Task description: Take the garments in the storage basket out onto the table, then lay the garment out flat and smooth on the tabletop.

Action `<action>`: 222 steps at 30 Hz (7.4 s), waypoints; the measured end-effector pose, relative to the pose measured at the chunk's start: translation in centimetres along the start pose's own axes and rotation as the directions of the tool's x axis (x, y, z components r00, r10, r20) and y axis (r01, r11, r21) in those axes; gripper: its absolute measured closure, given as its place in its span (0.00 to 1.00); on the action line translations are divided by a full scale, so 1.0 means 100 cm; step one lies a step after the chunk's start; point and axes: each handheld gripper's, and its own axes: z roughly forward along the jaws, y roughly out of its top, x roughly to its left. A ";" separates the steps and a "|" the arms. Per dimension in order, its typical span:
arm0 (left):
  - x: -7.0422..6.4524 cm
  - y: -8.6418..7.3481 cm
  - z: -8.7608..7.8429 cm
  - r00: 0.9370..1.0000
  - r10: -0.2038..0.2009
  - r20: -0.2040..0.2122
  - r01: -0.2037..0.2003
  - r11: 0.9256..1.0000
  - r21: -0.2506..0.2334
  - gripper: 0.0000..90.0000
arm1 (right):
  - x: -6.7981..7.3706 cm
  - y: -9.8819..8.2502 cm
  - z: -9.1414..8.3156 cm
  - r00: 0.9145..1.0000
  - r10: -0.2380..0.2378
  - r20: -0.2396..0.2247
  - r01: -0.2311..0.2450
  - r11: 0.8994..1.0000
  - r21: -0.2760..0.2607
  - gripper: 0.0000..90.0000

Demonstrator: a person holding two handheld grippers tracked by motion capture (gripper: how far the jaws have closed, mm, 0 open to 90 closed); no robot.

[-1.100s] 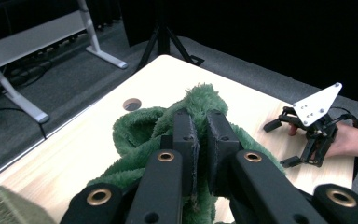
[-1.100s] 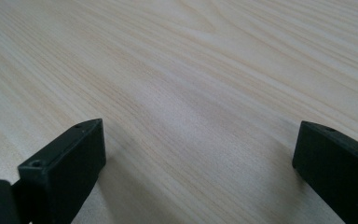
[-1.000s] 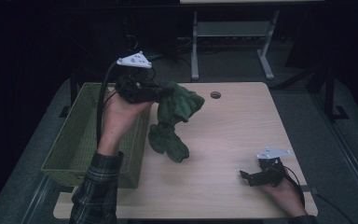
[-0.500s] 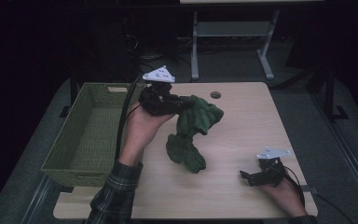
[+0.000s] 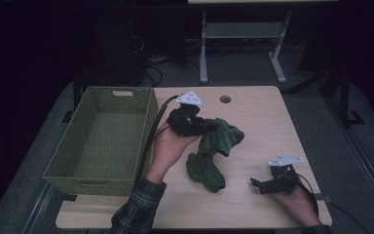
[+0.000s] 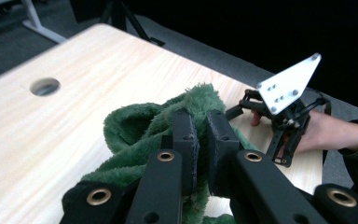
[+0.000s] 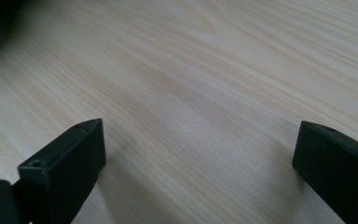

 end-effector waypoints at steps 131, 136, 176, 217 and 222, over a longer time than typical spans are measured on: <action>-0.003 -0.153 0.032 1.000 -0.018 0.020 0.016 0.996 0.085 0.94 | 0.056 0.020 -0.003 0.951 -0.122 -0.285 0.108 0.992 -0.065 0.41; -0.003 -0.152 0.032 1.000 -0.019 0.022 0.018 0.997 0.082 0.94 | 0.068 0.026 0.003 0.936 -0.149 -0.320 0.135 0.989 -0.068 0.46; -0.004 -0.141 0.004 0.996 -0.086 0.017 0.085 0.996 0.026 0.95 | 0.013 0.025 -0.031 0.958 -0.128 -0.257 0.104 0.989 -0.105 0.91; -0.013 -0.171 0.001 0.987 -0.145 -0.064 0.156 0.965 0.211 0.72 | -0.021 -0.010 -0.057 0.975 -0.050 -0.217 0.039 0.998 -0.056 0.71; -0.008 -0.161 -0.003 0.987 -0.144 -0.073 0.155 0.973 0.173 0.68 | -0.022 -0.001 -0.058 0.974 -0.050 -0.222 0.035 0.997 -0.071 0.69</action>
